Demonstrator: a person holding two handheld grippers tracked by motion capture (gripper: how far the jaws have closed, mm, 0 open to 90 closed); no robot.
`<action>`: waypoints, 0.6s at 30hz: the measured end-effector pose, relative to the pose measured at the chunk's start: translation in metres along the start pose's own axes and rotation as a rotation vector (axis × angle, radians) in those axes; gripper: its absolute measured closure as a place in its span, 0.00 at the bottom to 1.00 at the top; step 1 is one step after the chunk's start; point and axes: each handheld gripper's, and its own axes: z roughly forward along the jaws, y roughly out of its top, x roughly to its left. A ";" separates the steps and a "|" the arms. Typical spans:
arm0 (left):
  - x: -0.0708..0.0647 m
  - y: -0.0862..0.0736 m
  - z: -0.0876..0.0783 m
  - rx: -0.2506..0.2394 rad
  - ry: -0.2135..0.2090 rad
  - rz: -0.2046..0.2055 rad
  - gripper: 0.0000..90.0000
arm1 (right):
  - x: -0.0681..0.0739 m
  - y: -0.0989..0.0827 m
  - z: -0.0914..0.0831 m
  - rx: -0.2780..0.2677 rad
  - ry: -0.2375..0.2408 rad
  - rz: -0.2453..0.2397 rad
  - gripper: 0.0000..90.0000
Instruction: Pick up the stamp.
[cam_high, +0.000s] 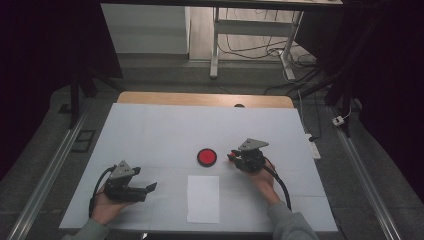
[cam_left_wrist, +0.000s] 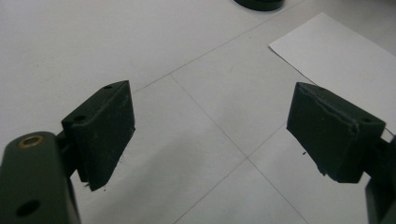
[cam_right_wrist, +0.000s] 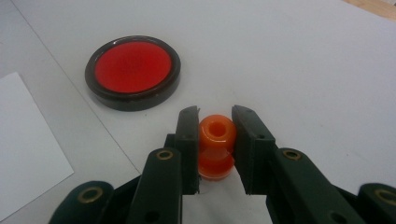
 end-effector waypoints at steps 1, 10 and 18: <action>0.000 0.000 0.000 0.000 0.000 0.000 0.17 | 0.000 0.000 -0.001 -0.005 -0.001 -0.001 0.79; 0.000 0.000 0.000 0.000 0.002 0.001 0.17 | 0.000 0.004 -0.010 -0.059 0.011 0.017 0.80; 0.001 -0.001 0.000 -0.001 0.005 0.002 0.17 | 0.003 0.007 -0.017 -0.087 0.022 0.019 0.80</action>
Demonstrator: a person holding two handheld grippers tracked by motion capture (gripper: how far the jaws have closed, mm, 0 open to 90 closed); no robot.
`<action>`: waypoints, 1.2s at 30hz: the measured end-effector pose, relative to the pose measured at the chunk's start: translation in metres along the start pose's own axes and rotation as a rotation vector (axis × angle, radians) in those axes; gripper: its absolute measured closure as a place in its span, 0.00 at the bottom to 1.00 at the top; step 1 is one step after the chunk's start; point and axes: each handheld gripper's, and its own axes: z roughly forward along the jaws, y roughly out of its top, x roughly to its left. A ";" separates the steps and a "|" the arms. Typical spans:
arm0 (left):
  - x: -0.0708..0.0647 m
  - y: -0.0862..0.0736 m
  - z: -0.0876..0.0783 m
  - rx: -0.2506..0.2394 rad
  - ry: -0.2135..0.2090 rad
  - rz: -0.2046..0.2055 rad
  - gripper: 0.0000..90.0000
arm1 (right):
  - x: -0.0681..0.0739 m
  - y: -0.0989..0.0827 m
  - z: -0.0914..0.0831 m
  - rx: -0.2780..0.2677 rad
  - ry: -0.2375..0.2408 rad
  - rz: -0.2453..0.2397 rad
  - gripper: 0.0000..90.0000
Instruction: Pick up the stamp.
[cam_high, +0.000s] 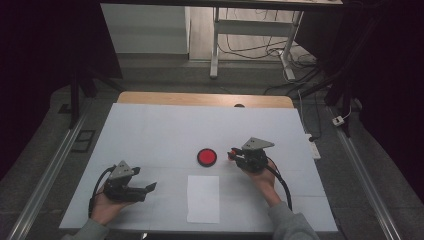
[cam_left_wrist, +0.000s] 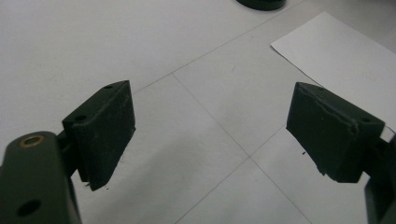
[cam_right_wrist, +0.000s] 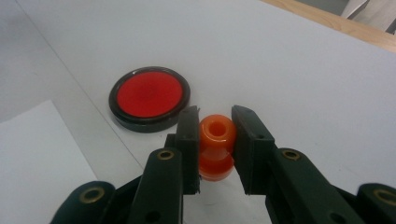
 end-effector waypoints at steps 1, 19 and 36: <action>0.000 0.000 0.000 -0.001 0.001 0.000 0.17 | 0.001 0.001 -0.001 -0.003 0.001 0.000 0.80; 0.000 0.000 0.000 -0.008 0.011 0.005 0.17 | 0.010 0.010 -0.023 -0.074 0.037 -0.005 0.80; -0.001 0.000 0.000 -0.009 0.016 0.008 0.17 | 0.021 0.016 -0.034 -0.106 0.081 -0.015 0.80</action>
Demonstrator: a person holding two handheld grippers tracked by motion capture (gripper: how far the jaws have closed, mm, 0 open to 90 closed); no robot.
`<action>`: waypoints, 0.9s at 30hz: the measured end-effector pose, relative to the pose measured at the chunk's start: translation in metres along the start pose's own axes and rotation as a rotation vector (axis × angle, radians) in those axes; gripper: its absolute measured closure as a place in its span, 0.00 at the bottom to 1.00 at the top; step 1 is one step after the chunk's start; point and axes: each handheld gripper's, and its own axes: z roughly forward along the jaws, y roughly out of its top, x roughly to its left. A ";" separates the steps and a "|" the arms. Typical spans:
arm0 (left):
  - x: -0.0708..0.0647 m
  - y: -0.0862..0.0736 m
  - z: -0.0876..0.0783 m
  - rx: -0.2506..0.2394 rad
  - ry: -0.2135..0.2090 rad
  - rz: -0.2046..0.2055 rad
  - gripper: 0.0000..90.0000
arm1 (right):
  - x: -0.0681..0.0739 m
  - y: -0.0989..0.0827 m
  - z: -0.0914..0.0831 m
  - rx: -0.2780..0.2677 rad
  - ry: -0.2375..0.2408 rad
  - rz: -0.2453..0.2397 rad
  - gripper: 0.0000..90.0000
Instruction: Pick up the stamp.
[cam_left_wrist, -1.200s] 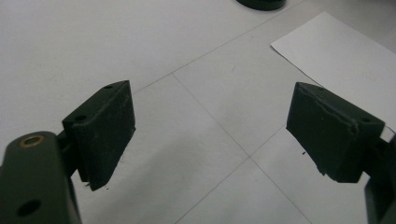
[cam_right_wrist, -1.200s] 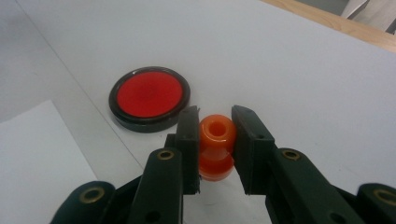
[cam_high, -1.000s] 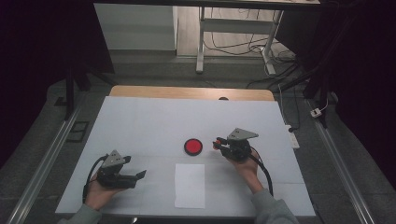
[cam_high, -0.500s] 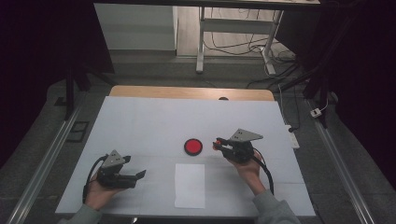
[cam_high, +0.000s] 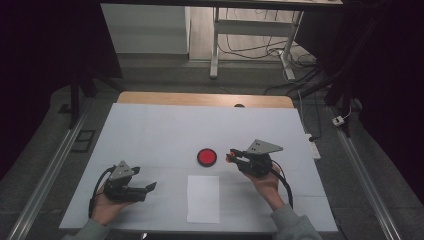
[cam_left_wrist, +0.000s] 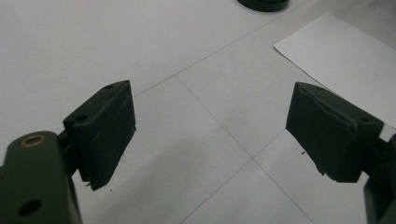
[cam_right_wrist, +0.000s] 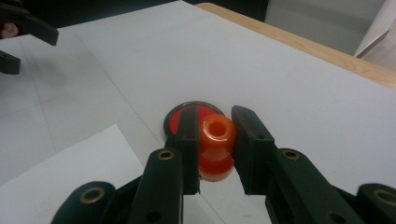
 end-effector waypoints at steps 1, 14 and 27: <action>0.000 0.000 0.000 0.001 0.000 0.000 0.17 | 0.001 0.000 0.000 -0.001 0.003 0.000 0.80; 0.000 0.000 0.000 0.000 0.000 0.002 0.17 | 0.008 0.004 0.000 -0.012 0.037 0.005 0.80; 0.000 0.000 0.002 0.006 -0.003 0.007 0.17 | 0.021 0.005 -0.003 -0.007 0.084 0.000 0.80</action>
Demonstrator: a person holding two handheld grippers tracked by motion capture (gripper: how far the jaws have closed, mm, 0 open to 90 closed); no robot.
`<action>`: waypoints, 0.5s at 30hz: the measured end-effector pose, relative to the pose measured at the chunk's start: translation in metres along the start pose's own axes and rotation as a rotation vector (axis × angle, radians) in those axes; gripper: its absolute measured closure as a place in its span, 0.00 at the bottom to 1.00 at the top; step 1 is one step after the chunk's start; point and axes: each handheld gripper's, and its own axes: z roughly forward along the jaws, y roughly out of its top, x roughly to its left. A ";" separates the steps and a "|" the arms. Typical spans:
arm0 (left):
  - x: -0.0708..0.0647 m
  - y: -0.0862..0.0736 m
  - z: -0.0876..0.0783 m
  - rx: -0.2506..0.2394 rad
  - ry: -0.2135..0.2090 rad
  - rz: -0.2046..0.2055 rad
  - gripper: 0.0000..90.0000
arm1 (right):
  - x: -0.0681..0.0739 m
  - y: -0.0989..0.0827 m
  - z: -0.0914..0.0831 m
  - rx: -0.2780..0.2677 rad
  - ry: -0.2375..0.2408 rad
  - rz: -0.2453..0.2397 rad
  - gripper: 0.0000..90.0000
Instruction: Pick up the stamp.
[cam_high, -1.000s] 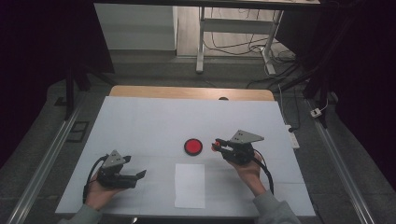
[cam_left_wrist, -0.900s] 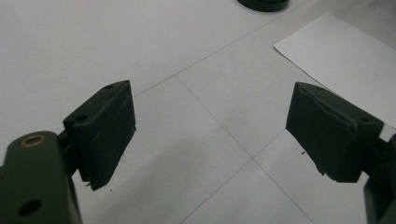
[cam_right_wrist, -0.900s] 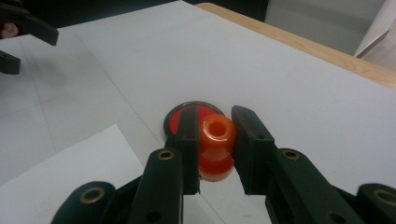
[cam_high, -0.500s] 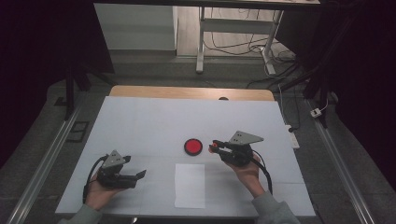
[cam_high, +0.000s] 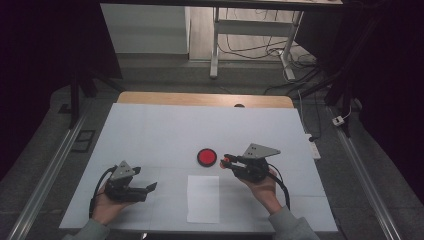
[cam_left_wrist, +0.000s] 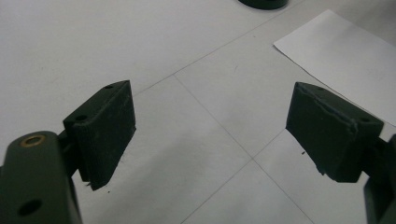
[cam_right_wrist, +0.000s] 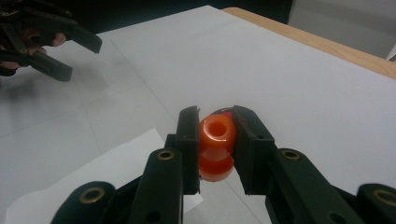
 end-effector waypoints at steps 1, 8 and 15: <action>0.000 0.000 0.000 0.000 0.001 0.000 0.17 | 0.001 0.000 0.000 0.000 0.005 -0.001 0.80; 0.000 0.000 0.000 0.000 0.001 0.003 0.17 | 0.011 0.001 0.004 0.006 0.034 -0.012 0.80; -0.001 0.000 0.001 0.002 0.001 0.004 0.17 | 0.020 0.000 0.011 0.018 0.063 -0.023 0.80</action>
